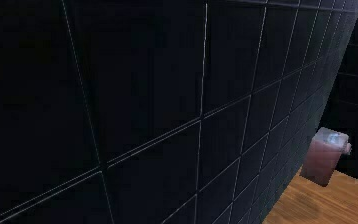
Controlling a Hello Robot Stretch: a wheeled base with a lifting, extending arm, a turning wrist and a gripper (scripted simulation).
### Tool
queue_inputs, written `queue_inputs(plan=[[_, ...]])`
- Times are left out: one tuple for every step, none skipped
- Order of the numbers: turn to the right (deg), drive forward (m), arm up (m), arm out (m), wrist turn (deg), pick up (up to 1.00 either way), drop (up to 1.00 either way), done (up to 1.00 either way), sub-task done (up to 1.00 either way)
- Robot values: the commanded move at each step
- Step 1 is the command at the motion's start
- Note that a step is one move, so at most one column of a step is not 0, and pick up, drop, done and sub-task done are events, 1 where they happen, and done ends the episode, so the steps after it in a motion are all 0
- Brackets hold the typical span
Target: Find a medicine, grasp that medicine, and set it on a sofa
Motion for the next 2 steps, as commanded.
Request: queue_inputs(plan=[[45.0,0.0,0.0,0.0,0.0,0.0,0.0,0.0,0.0],[45.0,0.0,0.0,0.0,0.0,0.0,0.0,0.0,0.0]])
